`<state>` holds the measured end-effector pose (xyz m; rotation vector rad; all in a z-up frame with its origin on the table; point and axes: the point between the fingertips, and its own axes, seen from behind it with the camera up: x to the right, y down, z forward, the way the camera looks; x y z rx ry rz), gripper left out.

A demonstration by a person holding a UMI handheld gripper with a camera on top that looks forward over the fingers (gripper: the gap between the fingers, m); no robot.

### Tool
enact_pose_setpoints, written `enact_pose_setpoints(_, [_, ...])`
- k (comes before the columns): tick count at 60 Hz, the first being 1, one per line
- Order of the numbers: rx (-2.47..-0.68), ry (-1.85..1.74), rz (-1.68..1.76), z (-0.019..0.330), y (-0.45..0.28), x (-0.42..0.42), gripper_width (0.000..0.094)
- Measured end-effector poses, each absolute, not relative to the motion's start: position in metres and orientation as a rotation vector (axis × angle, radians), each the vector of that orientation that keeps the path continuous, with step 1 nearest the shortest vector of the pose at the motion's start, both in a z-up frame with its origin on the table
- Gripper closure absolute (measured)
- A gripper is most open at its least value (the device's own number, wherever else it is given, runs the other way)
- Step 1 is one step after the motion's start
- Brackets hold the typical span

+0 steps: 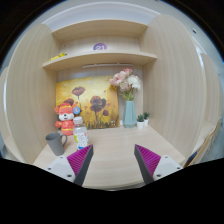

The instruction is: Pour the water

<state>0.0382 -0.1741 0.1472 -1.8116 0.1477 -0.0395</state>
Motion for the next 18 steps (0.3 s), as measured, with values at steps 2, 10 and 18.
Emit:
enact_pose_setpoints(2, [-1.808,0.143,-0.042,0.1501,-0.1772,0.0389,0.0085])
enact_pose_setpoints(10, [-1.794,0.135,-0.041,0.1557,-0.1833,0.0393,0.0085])
enact_pose_setpoints(18, [-1.788,0.130,-0.041,0.1561,-0.1848,0.0364,0.0090])
